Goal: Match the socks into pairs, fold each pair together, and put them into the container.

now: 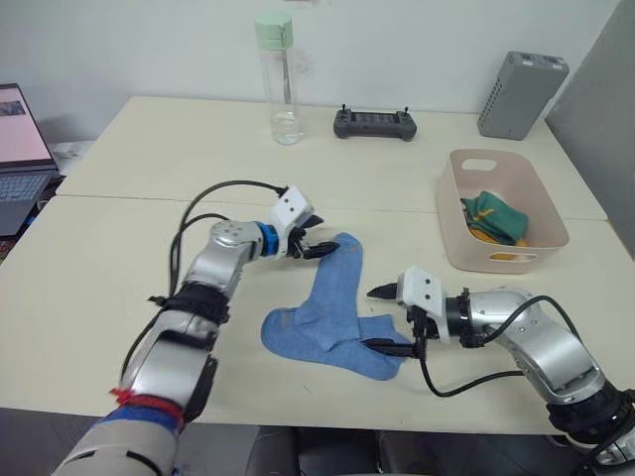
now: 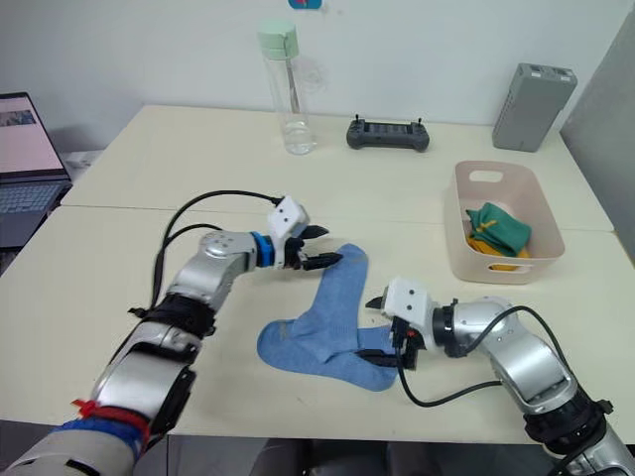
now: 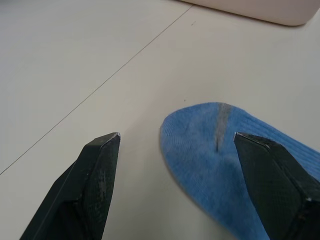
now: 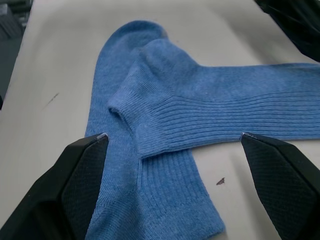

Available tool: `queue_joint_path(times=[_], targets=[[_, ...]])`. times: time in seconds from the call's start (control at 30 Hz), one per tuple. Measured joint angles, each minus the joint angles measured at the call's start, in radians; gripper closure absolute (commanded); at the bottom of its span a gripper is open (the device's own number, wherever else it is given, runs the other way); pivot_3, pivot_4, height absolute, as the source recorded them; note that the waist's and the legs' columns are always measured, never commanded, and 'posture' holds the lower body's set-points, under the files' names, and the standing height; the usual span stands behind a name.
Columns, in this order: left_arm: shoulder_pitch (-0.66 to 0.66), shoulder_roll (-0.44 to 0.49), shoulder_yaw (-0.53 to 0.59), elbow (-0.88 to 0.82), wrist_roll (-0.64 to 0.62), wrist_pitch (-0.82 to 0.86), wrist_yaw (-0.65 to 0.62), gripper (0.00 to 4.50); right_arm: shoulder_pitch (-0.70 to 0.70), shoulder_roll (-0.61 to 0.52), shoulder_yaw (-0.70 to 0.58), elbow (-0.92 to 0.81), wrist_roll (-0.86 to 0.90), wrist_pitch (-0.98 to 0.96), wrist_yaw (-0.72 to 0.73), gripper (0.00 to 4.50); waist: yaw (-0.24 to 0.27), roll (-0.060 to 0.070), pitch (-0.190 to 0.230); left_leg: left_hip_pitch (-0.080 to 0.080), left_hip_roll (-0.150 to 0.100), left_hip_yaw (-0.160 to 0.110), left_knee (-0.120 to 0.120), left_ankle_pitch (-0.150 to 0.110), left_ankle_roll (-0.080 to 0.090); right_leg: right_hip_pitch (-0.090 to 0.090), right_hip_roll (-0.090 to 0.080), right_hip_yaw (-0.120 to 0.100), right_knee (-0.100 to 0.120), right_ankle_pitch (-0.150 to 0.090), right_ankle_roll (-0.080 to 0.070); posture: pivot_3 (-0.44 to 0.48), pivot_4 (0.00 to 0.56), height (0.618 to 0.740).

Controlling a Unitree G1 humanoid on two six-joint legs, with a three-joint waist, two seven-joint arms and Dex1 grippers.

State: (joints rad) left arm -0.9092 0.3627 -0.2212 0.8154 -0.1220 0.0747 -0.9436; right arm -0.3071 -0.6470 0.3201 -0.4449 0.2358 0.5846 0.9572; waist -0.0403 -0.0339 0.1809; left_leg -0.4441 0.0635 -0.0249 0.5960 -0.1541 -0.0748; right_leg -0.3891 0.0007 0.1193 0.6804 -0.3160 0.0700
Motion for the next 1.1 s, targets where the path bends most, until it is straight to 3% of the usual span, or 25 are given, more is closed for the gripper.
queue_joint_path(times=[0.1,0.27,0.5,0.7,0.97,1.1], targets=[[-0.065,-0.039,-0.007,0.142,0.049,-0.074,0.003,0.74,-0.022,0.008,0.065,0.022,-0.064,-0.047,-0.008,0.00,-0.002,0.000,0.000,0.000,0.000,0.000,0.001,0.000,0.000,0.000,0.000,0.000,0.000,0.000,0.002,0.000,0.150,0.740],[-0.118,-0.088,-0.008,0.290,0.109,-0.150,0.014,2.17,-0.068,0.056,0.160,0.100,-0.186,-0.136,-0.043,0.00,0.002,0.000,0.000,-0.001,0.000,0.000,0.003,0.000,0.000,0.001,0.000,0.000,0.000,0.000,0.003,0.000,0.150,0.740],[-0.143,-0.097,-0.005,0.336,0.146,-0.172,0.014,4.43,-0.076,0.071,0.191,0.146,-0.252,-0.202,-0.041,2.34,0.007,0.000,0.000,0.000,0.000,-0.001,0.004,0.000,0.000,0.001,0.000,0.000,0.001,0.001,0.004,0.000,0.150,0.740],[-0.143,-0.096,0.014,0.336,0.160,-0.170,0.004,4.50,-0.085,0.074,0.167,0.141,-0.247,-0.198,-0.027,4.47,0.007,0.000,0.000,-0.001,0.000,-0.001,0.006,0.000,0.000,0.002,0.000,0.000,0.001,0.002,0.003,0.000,0.150,0.740],[-0.108,-0.071,0.073,0.288,0.146,-0.117,-0.009,4.50,-0.124,0.029,0.114,0.155,-0.223,-0.217,0.006,4.47,0.006,0.000,0.000,-0.001,0.000,-0.001,0.006,0.000,0.000,0.002,0.000,-0.001,0.002,0.002,0.002,0.000,0.150,0.740],[-0.002,-0.038,0.130,0.125,0.114,-0.033,0.040,4.50,-0.217,-0.012,0.094,0.326,-0.272,-0.334,0.022,4.47,0.001,0.000,0.000,0.000,0.001,-0.001,0.007,0.000,0.000,0.002,0.000,-0.001,0.002,0.003,0.001,0.000,0.150,0.740]])
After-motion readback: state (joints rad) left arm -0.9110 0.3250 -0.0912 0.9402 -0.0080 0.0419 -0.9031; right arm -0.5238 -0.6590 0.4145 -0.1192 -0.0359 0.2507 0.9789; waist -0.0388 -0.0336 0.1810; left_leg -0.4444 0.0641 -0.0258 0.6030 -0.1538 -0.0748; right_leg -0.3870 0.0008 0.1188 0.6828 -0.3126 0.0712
